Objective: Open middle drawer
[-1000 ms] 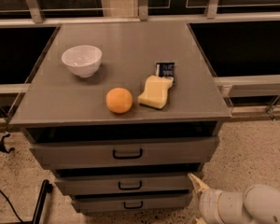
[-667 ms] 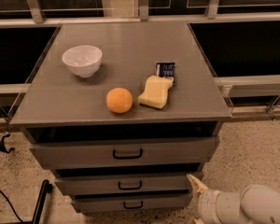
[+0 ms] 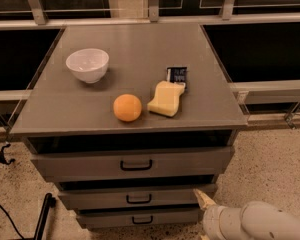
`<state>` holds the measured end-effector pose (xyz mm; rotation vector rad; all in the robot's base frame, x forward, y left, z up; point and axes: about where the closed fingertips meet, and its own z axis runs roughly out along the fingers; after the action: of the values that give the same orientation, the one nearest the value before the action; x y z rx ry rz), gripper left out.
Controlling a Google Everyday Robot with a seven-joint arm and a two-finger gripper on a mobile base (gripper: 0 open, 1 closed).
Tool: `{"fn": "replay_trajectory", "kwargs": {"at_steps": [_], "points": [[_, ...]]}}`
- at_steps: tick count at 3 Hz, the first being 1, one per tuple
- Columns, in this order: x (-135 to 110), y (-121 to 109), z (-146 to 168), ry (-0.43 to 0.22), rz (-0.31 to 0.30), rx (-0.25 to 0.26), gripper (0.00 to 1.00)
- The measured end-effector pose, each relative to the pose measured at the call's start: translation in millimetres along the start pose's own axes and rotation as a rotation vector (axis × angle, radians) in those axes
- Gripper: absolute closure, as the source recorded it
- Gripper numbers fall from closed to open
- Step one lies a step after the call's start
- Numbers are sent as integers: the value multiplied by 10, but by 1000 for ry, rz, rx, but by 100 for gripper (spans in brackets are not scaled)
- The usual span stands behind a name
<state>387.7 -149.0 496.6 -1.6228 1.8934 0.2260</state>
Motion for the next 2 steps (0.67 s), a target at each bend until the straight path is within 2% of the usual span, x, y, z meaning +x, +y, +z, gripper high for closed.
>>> {"fn": "replay_trajectory", "kwargs": {"at_steps": [1, 2], "points": [[124, -107, 374, 32, -3, 0, 0], [260, -339, 722, 82, 17, 14, 0]]}}
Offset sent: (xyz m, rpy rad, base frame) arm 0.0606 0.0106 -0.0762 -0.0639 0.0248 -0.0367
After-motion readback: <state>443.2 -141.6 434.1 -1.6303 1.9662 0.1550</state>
